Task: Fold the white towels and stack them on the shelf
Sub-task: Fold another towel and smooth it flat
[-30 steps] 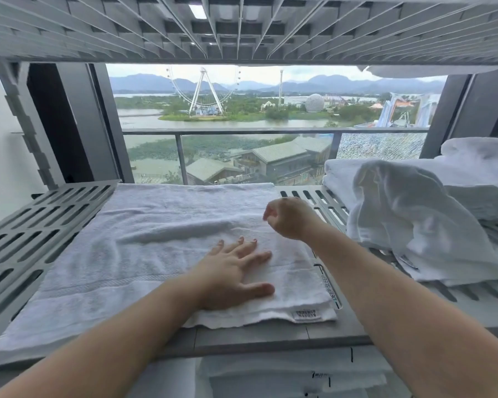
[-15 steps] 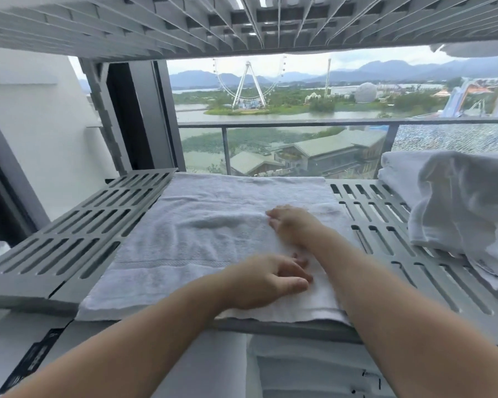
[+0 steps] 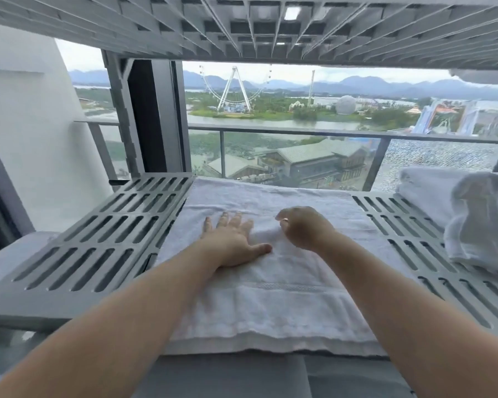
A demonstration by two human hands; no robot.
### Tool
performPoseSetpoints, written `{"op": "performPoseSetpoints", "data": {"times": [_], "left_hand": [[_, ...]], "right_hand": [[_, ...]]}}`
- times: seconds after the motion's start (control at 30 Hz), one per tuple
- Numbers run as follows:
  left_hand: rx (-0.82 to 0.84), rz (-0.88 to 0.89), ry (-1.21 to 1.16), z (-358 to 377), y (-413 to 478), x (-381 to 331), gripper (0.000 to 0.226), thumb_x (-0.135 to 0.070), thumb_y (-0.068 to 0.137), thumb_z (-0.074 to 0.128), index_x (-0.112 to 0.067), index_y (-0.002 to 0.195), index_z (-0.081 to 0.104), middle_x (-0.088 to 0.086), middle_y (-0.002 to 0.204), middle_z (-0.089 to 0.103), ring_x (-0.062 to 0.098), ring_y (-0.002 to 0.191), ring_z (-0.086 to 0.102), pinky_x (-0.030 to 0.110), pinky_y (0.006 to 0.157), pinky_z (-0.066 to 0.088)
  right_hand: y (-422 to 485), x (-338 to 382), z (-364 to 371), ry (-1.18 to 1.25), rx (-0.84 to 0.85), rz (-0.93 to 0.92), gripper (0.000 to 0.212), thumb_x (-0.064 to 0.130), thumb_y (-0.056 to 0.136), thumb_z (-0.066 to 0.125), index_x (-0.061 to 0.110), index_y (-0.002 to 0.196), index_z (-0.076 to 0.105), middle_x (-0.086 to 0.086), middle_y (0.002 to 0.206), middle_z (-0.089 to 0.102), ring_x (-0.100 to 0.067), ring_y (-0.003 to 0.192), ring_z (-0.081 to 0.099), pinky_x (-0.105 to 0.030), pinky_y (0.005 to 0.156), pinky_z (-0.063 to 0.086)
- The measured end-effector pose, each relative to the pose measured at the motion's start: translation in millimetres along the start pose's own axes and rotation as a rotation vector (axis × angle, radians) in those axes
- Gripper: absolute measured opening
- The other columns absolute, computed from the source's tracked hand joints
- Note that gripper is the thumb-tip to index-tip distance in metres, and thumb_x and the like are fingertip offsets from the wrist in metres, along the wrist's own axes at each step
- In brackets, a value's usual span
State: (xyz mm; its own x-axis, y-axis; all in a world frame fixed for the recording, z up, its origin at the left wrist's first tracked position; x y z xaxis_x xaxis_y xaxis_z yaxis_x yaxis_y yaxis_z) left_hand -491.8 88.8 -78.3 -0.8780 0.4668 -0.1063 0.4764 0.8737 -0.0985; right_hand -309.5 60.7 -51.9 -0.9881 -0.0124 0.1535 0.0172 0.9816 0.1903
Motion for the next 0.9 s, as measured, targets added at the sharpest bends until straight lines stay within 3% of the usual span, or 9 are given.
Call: {"op": "performPoseSetpoints", "data": {"times": [0.1, 0.23, 0.33, 0.43, 0.5, 0.73, 0.9], "left_hand": [[0.017, -0.023, 0.026, -1.6, 6.4, 21.6, 0.121, -0.102, 0.063, 0.019, -0.032, 0.161, 0.004, 0.001, 0.170, -0.005, 0.025, 0.155, -0.010, 0.063, 0.119, -0.010], [-0.017, -0.063, 0.071, -4.6, 18.7, 50.1, 0.107, -0.096, 0.073, 0.009, -0.035, 0.160, 0.002, 0.001, 0.169, -0.008, 0.025, 0.155, -0.010, 0.068, 0.116, -0.011], [-0.008, -0.041, 0.075, -1.9, 25.1, 49.1, 0.101, -0.092, 0.076, 0.001, -0.035, 0.160, -0.002, 0.002, 0.168, -0.013, 0.026, 0.155, -0.013, 0.068, 0.114, -0.015], [-0.022, -0.024, 0.072, 0.1, 32.6, 49.3, 0.097, -0.089, 0.079, -0.004, -0.034, 0.160, -0.003, 0.003, 0.168, -0.014, 0.027, 0.155, -0.013, 0.069, 0.113, -0.016], [-0.032, -0.011, 0.071, 0.9, 35.7, 50.7, 0.095, -0.086, 0.081, -0.005, -0.034, 0.160, -0.002, 0.004, 0.168, -0.013, 0.028, 0.155, -0.012, 0.069, 0.114, -0.015], [-0.042, 0.047, 0.044, -4.1, 31.0, 49.9, 0.093, -0.084, 0.084, -0.002, -0.032, 0.160, 0.002, 0.006, 0.169, -0.006, 0.028, 0.155, -0.007, 0.067, 0.116, -0.011], [-0.088, 0.230, -0.097, -11.3, -2.8, 38.6, 0.077, -0.074, 0.096, 0.018, -0.030, 0.160, 0.017, 0.004, 0.169, 0.013, 0.022, 0.155, 0.009, 0.062, 0.121, 0.003]], "right_hand": [[12.4, 16.2, 21.1, 0.074, 0.117, -0.008, 0.037, 0.029, 0.104, 0.039, 0.017, 0.132, 0.060, -0.008, 0.143, 0.056, -0.026, 0.133, 0.047, -0.035, 0.111, 0.034], [15.2, 15.6, 42.0, 0.034, 0.129, 0.030, 0.056, 0.050, 0.105, 0.028, 0.024, 0.154, 0.033, -0.004, 0.165, 0.022, -0.018, 0.152, 0.017, -0.037, 0.123, 0.013], [14.0, 14.5, 41.8, 0.057, 0.099, 0.054, 0.055, 0.050, 0.104, 0.029, 0.024, 0.153, 0.036, -0.002, 0.163, 0.026, -0.017, 0.151, 0.021, -0.038, 0.122, 0.017], [5.4, 16.1, 30.6, 0.101, -0.059, 0.087, 0.045, 0.044, 0.103, 0.039, 0.019, 0.137, 0.054, -0.008, 0.144, 0.053, -0.026, 0.135, 0.045, -0.040, 0.112, 0.035], [-4.5, 20.4, 21.1, 0.030, -0.181, 0.089, 0.040, 0.044, 0.100, 0.045, 0.021, 0.130, 0.059, -0.006, 0.132, 0.060, -0.026, 0.125, 0.053, -0.042, 0.105, 0.041], [-58.2, 41.8, -1.0, -0.067, -0.356, 0.040, 0.021, 0.034, 0.094, 0.061, 0.015, 0.099, 0.068, -0.007, 0.100, 0.067, -0.026, 0.097, 0.062, -0.038, 0.087, 0.050], [-103.9, 53.4, -17.6, -0.115, -0.370, -0.033, 0.032, 0.043, 0.091, 0.064, 0.015, 0.075, 0.062, 0.004, 0.069, 0.059, -0.016, 0.064, 0.054, -0.035, 0.064, 0.054]]}}
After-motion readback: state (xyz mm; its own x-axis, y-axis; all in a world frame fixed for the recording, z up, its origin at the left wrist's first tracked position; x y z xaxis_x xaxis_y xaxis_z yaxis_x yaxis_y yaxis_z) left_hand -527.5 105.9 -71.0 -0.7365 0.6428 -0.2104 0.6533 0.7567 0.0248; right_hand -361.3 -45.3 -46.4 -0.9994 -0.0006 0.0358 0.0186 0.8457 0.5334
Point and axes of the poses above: each hand's wrist, its own y-axis towards the middle knuckle, its own z-axis out of the palm, x = y × z, the point moved 4 cm from there along y, towards the middle knuckle
